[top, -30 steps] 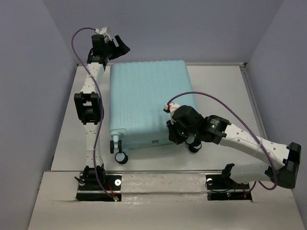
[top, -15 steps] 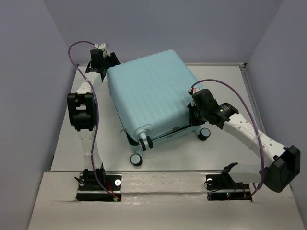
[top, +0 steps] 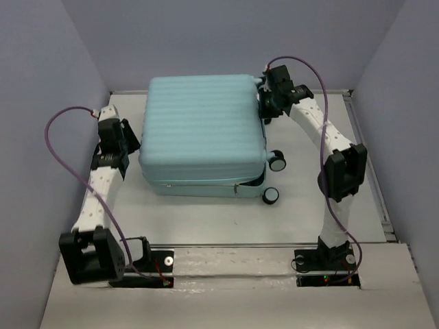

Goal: Pack the luggage

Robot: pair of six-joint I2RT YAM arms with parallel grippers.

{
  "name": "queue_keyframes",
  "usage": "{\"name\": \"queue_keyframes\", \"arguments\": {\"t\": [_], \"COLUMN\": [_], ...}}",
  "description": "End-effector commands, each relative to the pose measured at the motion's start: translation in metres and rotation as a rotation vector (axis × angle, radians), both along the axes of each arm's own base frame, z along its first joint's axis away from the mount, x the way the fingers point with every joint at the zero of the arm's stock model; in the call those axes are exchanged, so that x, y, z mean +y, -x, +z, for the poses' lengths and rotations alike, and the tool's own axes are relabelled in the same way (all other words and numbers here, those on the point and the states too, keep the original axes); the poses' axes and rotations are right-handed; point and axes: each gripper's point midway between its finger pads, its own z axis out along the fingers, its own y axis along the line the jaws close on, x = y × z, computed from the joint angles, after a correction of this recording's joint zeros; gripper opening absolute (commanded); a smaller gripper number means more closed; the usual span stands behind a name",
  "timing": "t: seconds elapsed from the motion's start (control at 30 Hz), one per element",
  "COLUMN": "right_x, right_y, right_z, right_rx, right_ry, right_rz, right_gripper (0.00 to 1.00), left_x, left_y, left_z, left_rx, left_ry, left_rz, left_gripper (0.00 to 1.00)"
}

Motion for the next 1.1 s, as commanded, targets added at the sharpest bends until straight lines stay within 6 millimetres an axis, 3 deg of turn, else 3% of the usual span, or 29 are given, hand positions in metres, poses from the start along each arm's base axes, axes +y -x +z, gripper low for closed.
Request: {"name": "queue_keyframes", "arguments": {"t": [0.0, 0.03, 0.07, 0.1, 0.13, 0.17, 0.2, 0.23, 0.27, 0.3, 0.33, 0.4, 0.47, 0.5, 0.53, 0.57, 0.6, 0.63, 0.67, 0.7, 0.73, 0.77, 0.8, 0.83, 0.87, 0.9, 1.0, 1.07], "right_x": [0.193, 0.193, 0.193, 0.187, 0.181, 0.168, 0.154, 0.145, 0.128, 0.115, 0.112, 0.087, 0.074, 0.062, 0.057, 0.054, 0.052, 0.046, 0.047, 0.053, 0.053, 0.058, 0.067, 0.079, 0.083, 0.082, 0.094, 0.097], "right_y": [-0.03, -0.029, -0.032, -0.04, -0.042, -0.041, -0.044, -0.042, -0.035, -0.023, -0.025, -0.007, 0.009, 0.028, 0.038, 0.045, 0.056, 0.078, 0.089, 0.107, 0.123, 0.144, 0.164, 0.182, 0.191, 0.197, 0.195, 0.19], "right_z": [0.094, 0.114, 0.109, 0.119, 0.122, 0.14, 0.128, 0.133, 0.157, 0.169, 0.157, 0.172, 0.174, 0.194, 0.165, 0.163, 0.156, 0.167, 0.132, 0.124, 0.142, 0.092, 0.083, 0.087, 0.071, 0.036, 0.017, 0.006], "right_rx": [-0.179, -0.205, -0.186, -0.229, -0.244, -0.298, -0.294, -0.312, -0.381, -0.404, -0.391, -0.444, -0.453, -0.495, -0.441, -0.454, -0.444, -0.473, -0.422, -0.393, -0.464, -0.375, -0.343, -0.391, -0.369, -0.322, -0.345, -0.394], "right_ry": [-0.575, -0.592, -0.585, -0.56, -0.54, -0.509, -0.461, -0.436, -0.402, -0.382, -0.347, -0.287, -0.264, -0.274, -0.247, -0.255, -0.27, -0.303, -0.309, -0.362, -0.428, -0.442, -0.508, -0.558, -0.563, -0.537, -0.566, -0.588], "right_rz": [0.464, 0.465, 0.446, 0.401, 0.378, 0.331, 0.296, 0.272, 0.241, 0.232, 0.221, 0.203, 0.203, 0.207, 0.212, 0.22, 0.24, 0.262, 0.29, 0.348, 0.384, 0.431, 0.489, 0.549, 0.569, 0.555, 0.574, 0.578], "right_gripper": [0.36, 0.42, 0.47, 0.63, 0.71, 0.82, 0.87, 0.92, 0.99, 1.0, 1.0, 1.0, 1.0, 0.96, 0.92, 0.86, 0.69, 0.54, 0.4, 0.15, 0.07, 0.07, 0.07, 0.07, 0.09, 0.2, 0.39, 0.45], "left_x": [-0.123, -0.124, -0.123, -0.132, -0.139, -0.143, -0.148, -0.151, -0.155, -0.161, -0.162, -0.167, -0.169, -0.169, -0.17, -0.171, -0.174, -0.177, -0.18, -0.184, -0.187, -0.189, -0.191, -0.195, -0.197, -0.2, -0.201, -0.201], "left_y": [0.081, 0.09, 0.097, 0.111, 0.117, 0.122, 0.125, 0.129, 0.131, 0.133, 0.134, 0.139, 0.143, 0.146, 0.148, 0.15, 0.151, 0.154, 0.155, 0.156, 0.156, 0.155, 0.153, 0.151, 0.149, 0.145, 0.137, 0.137], "left_z": [0.019, 0.021, 0.022, 0.03, 0.037, 0.041, 0.045, 0.049, 0.051, 0.053, 0.055, 0.063, 0.066, 0.067, 0.068, 0.069, 0.069, 0.071, 0.072, 0.07, 0.069, 0.071, 0.069, 0.067, 0.067, 0.071, 0.069, 0.066], "left_rx": [-0.034, -0.042, -0.045, -0.08, -0.112, -0.124, -0.132, -0.143, -0.143, -0.142, -0.149, -0.18, -0.199, -0.215, -0.218, -0.223, -0.228, -0.235, -0.238, -0.241, -0.24, -0.251, -0.25, -0.241, -0.244, -0.26, -0.263, -0.261], "left_ry": [0.227, 0.23, 0.229, 0.275, 0.293, 0.312, 0.334, 0.342, 0.348, 0.364, 0.37, 0.384, 0.39, 0.391, 0.402, 0.41, 0.42, 0.435, 0.45, 0.46, 0.466, 0.467, 0.465, 0.466, 0.468, 0.472, 0.458, 0.459], "left_rz": [-0.429, -0.436, -0.433, -0.452, -0.492, -0.506, -0.521, -0.538, -0.557, -0.579, -0.584, -0.602, -0.615, -0.619, -0.621, -0.628, -0.637, -0.656, -0.663, -0.681, -0.685, -0.693, -0.693, -0.697, -0.7, -0.704, -0.685, -0.682], "left_gripper": [0.59, 0.59, 0.6, 0.6, 0.6, 0.6, 0.6, 0.61, 0.62, 0.62, 0.62, 0.62, 0.62, 0.62, 0.62, 0.62, 0.62, 0.62, 0.62, 0.62, 0.62, 0.62, 0.62, 0.62, 0.62, 0.62, 0.62, 0.62]}}
